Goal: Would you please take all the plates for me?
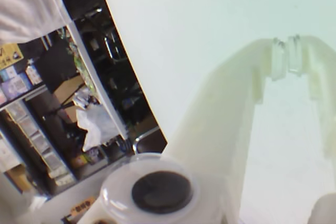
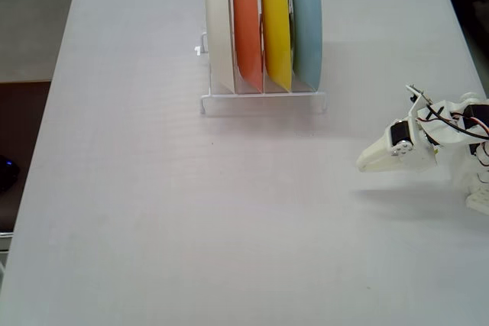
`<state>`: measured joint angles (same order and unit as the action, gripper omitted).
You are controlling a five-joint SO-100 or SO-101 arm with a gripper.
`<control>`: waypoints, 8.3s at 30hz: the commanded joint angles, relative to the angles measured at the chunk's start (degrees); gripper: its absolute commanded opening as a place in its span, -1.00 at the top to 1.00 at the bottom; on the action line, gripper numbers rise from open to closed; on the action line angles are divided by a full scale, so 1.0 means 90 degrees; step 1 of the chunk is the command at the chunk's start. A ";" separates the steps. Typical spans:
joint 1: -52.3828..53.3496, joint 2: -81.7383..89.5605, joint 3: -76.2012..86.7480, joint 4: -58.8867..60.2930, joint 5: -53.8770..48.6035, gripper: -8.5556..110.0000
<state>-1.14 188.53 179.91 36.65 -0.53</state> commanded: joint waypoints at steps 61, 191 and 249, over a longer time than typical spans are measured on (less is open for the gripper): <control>0.0029 0.0107 -0.0029 0.0010 -0.0010 0.86; 0.4043 -0.9873 -1.6602 0.3193 -0.3789 0.87; -0.1348 -0.8340 -1.1982 -0.2764 0.0908 0.87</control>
<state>-13.54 112.59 73.30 14.59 7.82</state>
